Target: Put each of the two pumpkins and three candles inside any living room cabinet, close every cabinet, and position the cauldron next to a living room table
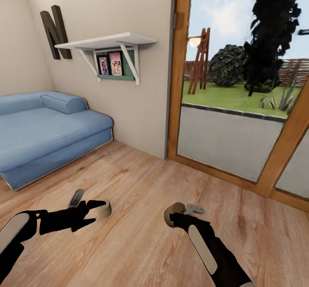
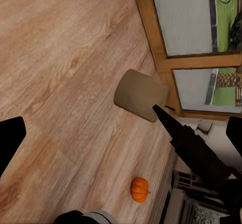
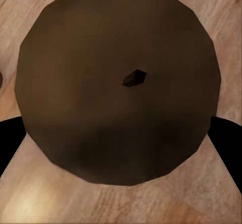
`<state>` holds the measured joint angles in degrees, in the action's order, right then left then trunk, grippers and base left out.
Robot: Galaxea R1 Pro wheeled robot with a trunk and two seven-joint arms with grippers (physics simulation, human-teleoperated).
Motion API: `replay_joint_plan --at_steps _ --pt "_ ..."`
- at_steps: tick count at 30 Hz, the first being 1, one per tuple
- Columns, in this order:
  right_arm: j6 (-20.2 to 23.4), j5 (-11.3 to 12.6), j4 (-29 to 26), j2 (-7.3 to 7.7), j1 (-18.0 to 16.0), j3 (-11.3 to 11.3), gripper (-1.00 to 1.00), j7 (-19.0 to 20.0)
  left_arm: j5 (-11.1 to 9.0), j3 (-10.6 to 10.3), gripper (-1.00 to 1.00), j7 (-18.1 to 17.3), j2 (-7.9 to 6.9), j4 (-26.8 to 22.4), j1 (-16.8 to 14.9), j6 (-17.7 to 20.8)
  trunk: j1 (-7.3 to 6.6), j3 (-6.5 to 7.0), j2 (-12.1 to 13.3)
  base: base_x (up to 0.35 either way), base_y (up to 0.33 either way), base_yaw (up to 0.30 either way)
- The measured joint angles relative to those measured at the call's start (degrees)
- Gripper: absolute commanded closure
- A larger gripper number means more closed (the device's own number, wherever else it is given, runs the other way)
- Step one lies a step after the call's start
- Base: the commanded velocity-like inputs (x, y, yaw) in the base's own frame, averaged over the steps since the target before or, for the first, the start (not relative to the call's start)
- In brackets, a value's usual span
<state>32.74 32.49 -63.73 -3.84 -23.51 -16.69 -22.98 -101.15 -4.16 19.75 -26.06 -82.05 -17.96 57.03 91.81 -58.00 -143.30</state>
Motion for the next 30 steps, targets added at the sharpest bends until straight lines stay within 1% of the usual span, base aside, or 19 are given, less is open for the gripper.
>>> replay_joint_plan --at_steps 13,30 --pt "-0.08 -0.06 -0.05 0.1 0.0 0.0 1.0 -0.07 -0.01 0.0 -1.0 0.0 0.0 0.0 0.01 0.0 0.0 0.0 0.0 0.331 0.0 0.009" --pt "-0.09 -0.01 0.02 0.07 -0.01 -0.01 1.0 -0.01 0.07 0.02 -1.0 0.08 0.16 -0.02 0.01 -0.07 0.0 0.26 0.0 0.332 0.0 0.252"
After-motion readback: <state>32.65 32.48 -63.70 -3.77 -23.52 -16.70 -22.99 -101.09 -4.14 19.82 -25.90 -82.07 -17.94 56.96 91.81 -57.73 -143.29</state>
